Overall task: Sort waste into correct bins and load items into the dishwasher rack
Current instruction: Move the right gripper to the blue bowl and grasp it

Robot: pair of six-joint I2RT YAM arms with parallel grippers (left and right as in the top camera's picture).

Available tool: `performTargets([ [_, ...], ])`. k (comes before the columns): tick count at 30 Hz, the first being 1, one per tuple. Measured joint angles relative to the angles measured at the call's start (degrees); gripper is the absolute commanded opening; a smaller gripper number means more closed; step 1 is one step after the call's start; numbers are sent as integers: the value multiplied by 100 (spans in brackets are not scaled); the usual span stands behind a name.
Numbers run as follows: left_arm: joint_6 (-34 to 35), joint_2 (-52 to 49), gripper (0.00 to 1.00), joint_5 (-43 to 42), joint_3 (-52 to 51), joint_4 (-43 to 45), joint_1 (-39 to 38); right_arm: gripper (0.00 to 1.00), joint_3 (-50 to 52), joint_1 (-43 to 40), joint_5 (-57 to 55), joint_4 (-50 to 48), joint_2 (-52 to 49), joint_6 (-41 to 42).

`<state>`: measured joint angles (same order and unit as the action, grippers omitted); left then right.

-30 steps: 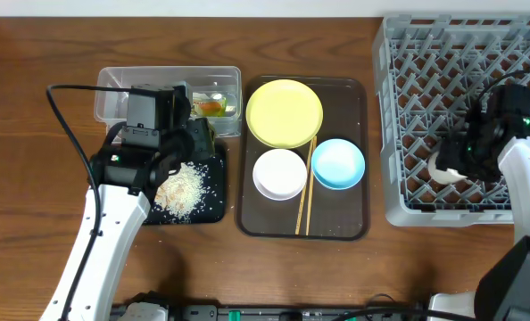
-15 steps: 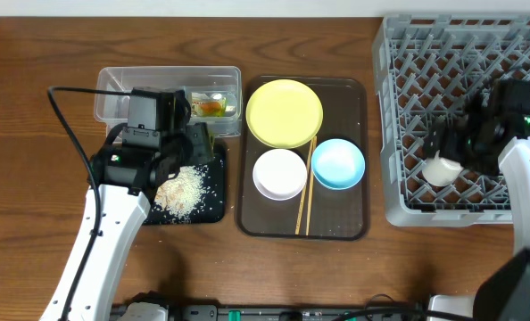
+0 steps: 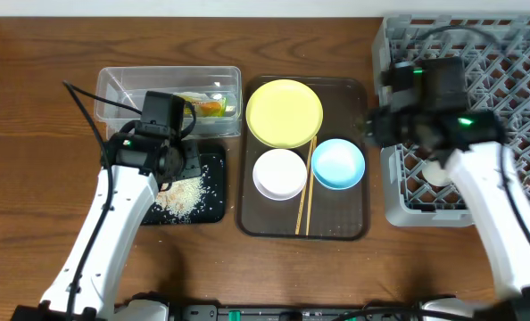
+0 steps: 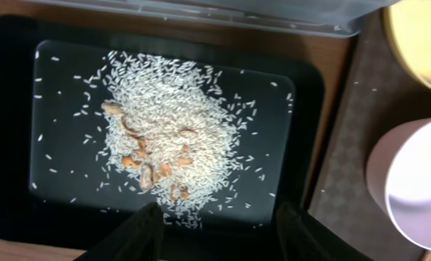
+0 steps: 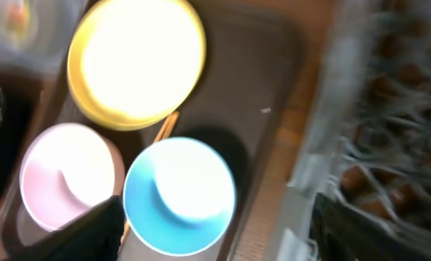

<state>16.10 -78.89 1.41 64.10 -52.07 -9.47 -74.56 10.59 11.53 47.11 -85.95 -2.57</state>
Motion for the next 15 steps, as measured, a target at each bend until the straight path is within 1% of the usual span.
performTargets([
  [2, 20, -37, 54, 35, 0, 0, 0, 63, 4, 192, -52, -2, -251, -35],
  [5, 37, -46, 55, 52, 0, 0, 0, 67, 7, 308, -103, -72, -621, -81],
  [11, 39, -46, 55, 55, 0, 2, 0, 66, 7, 374, -223, -153, -1377, -94],
  [12, 39, -46, 55, 55, 0, 2, 0, 64, 7, 374, -243, -151, -1488, -83],
  [15, 39, -46, 55, 55, 0, 31, 0, 52, 7, 374, -297, -120, -1823, -44],
])
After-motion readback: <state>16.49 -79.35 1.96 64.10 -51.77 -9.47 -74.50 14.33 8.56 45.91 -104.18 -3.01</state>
